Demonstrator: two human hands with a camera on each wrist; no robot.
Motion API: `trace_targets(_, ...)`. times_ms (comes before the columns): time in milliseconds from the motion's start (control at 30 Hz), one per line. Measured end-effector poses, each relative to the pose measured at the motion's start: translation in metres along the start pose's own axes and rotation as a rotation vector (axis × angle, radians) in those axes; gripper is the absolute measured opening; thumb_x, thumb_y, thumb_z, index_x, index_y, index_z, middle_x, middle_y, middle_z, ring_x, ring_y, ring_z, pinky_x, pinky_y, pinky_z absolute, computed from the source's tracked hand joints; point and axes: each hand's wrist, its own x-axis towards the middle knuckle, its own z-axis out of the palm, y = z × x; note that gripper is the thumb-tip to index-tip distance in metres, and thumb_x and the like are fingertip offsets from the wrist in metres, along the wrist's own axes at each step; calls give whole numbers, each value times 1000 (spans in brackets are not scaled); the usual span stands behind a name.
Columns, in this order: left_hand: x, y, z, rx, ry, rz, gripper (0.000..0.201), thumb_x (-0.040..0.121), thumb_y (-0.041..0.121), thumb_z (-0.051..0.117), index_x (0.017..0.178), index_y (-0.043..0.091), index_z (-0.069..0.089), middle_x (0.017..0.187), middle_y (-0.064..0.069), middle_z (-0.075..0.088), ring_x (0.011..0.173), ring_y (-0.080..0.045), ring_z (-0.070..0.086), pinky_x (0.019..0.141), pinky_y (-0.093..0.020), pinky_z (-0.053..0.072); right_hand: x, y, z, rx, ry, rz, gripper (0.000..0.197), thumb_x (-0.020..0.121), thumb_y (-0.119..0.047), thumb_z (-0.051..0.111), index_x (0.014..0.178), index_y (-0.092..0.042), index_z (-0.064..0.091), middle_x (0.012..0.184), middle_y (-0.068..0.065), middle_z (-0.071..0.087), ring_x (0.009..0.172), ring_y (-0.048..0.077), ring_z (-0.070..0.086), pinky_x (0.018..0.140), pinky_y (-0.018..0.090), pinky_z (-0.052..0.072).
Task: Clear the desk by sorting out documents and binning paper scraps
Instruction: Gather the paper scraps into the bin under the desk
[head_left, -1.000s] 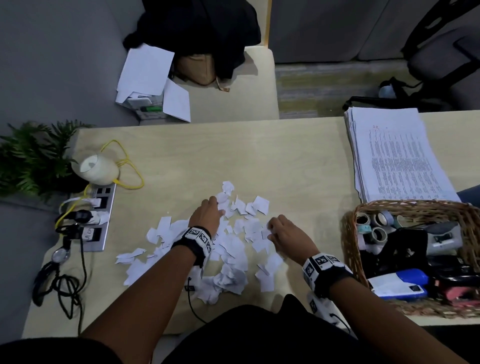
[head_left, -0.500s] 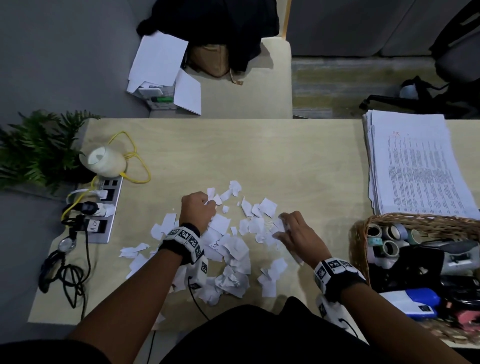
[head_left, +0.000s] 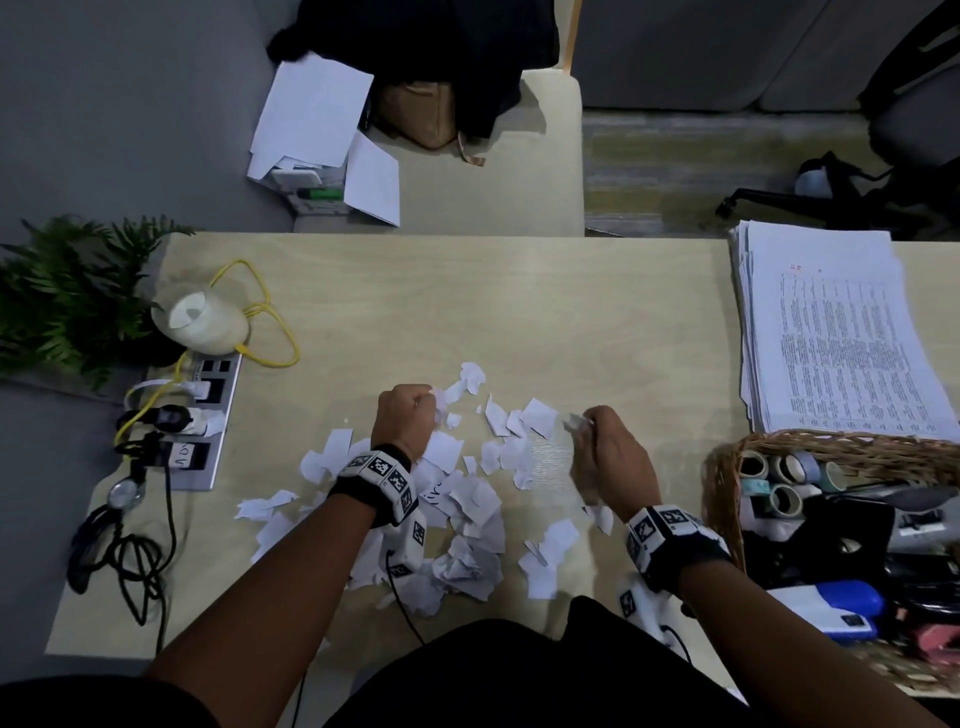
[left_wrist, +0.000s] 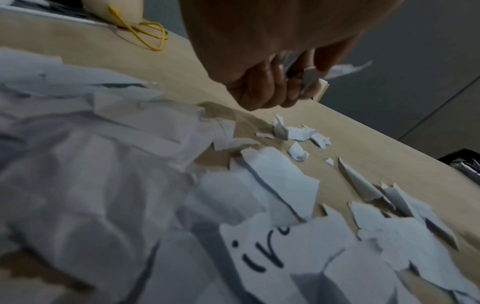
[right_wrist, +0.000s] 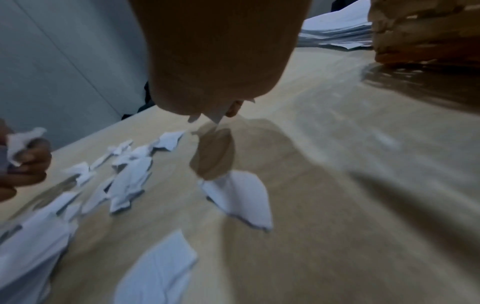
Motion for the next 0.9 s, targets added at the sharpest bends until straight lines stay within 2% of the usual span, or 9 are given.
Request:
trace_targets(133,5,-2,2,87,72,-23,51,91,33,51,51,14,25,47,-7,24,51,-21,24,49,-31,25,24,-8,-6,70,7,12,22,98,-22,35,98,-14,55,89,4,62,85,24,52,69,33,36)
trace_targets(267,12,-12,6,105,179,-5,26,80,11,48,61,14,31,57,-7,28,55,-22,24,48,-33,29,49,-19,-6,154,-89,60,24,102,-26,41,95,-12,59,63,3,58,66,28,54,62,34,37)
trace_targets(333,10,-12,4,62,175,1,16,84,0,43,88,14,50,68,-3,52,59,-23,47,54,-33,43,53,-20,0,81,-174,-34,22,103,-26,40,107,-16,59,63,4,58,66,31,58,60,34,39)
trace_targets(400,11,-15,2,82,164,19,47,81,-11,36,118,15,50,88,-4,60,80,-21,56,68,-32,48,53,-21,6,-46,-261,-103,24,101,-28,41,120,-19,53,71,11,63,73,36,61,62,39,45)
trace_targets(433,11,-16,1,129,144,33,53,80,-14,35,121,16,50,93,-6,59,86,-22,57,73,-34,49,52,-21,9,-108,-291,-104,29,100,-35,43,124,-19,48,75,13,64,75,38,61,63,40,46)
trace_targets(533,12,-21,1,357,53,73,12,98,15,42,107,12,51,93,-11,62,83,-33,58,65,-37,45,46,-29,12,-243,-320,-43,58,89,-67,46,119,-17,40,72,9,59,72,38,61,61,40,48)
trace_targets(633,9,-23,6,601,-61,13,52,95,57,42,108,7,44,89,-15,65,77,-37,62,59,-34,40,41,-39,19,-336,-251,20,80,77,-84,44,110,-12,38,70,9,61,67,34,63,55,37,50)
trace_targets(733,10,-23,13,804,-99,56,61,93,62,41,118,6,43,91,-15,66,78,-36,65,57,-32,36,41,-50,31,-436,-241,23,69,88,-71,42,115,-8,38,79,12,67,72,35,66,51,33,40)
trace_targets(900,11,-16,23,818,-184,225,21,99,17,36,100,5,53,87,-15,61,77,-36,63,59,-35,41,35,-58,42,-552,-305,-122,21,100,-23,34,111,-8,44,75,9,64,66,35,63,44,30,24)
